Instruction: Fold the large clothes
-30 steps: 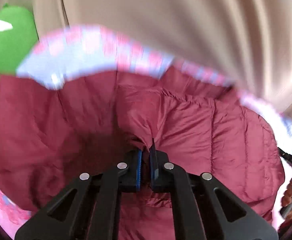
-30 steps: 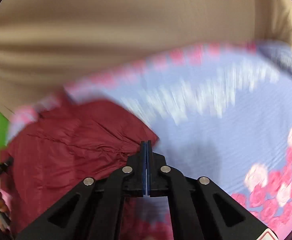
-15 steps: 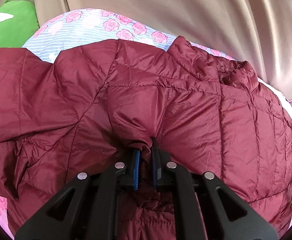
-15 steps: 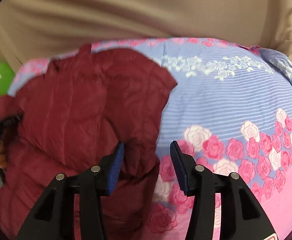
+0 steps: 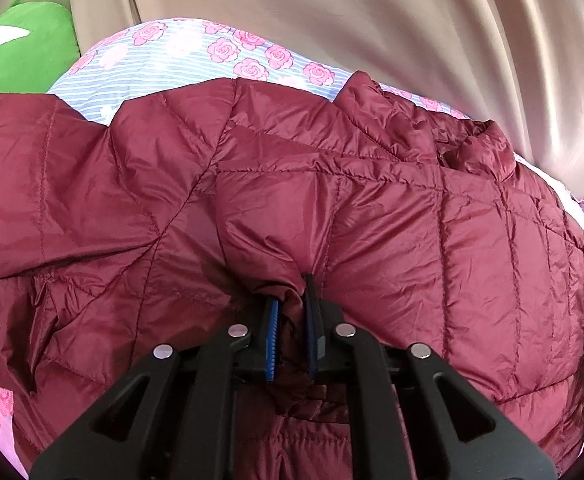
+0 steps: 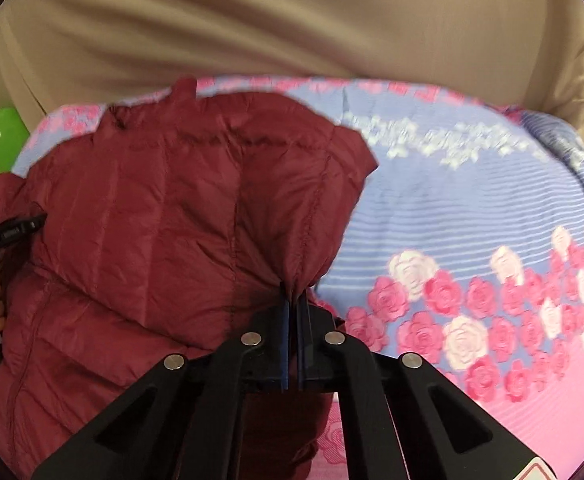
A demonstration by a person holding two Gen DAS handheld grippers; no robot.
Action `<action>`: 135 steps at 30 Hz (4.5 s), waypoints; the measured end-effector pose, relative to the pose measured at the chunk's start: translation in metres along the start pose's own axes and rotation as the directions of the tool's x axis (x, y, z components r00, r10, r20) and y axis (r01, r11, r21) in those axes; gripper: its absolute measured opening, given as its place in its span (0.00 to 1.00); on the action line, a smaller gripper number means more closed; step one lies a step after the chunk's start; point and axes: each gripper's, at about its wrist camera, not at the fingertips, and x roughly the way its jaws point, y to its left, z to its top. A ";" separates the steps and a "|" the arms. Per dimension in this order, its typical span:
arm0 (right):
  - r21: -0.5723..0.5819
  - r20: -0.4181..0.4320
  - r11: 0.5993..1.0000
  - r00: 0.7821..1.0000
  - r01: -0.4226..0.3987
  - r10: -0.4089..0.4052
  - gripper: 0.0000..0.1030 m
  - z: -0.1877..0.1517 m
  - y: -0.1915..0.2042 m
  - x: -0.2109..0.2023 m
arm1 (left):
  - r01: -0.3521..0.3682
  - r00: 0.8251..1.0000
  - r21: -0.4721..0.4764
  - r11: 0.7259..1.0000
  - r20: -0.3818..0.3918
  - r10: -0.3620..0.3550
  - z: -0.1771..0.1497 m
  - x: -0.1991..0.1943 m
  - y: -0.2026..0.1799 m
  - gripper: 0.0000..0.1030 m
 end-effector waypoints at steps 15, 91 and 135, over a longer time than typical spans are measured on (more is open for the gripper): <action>0.272 0.021 0.952 0.990 -0.139 0.139 0.51 0.068 -0.073 0.019 | -0.011 1.000 0.039 0.999 -0.016 0.012 -0.004 -0.002 -0.008 0.23; -0.087 -0.193 0.932 0.924 -0.352 0.331 0.09 0.002 0.193 -0.051 | -0.184 0.965 -0.588 0.788 0.045 0.259 -0.015 -0.157 0.371 0.82; 0.098 -0.142 0.958 0.949 -0.269 0.281 0.36 0.001 0.148 -0.030 | 0.507 0.845 0.196 0.839 0.082 -0.529 0.036 -0.188 -0.130 0.02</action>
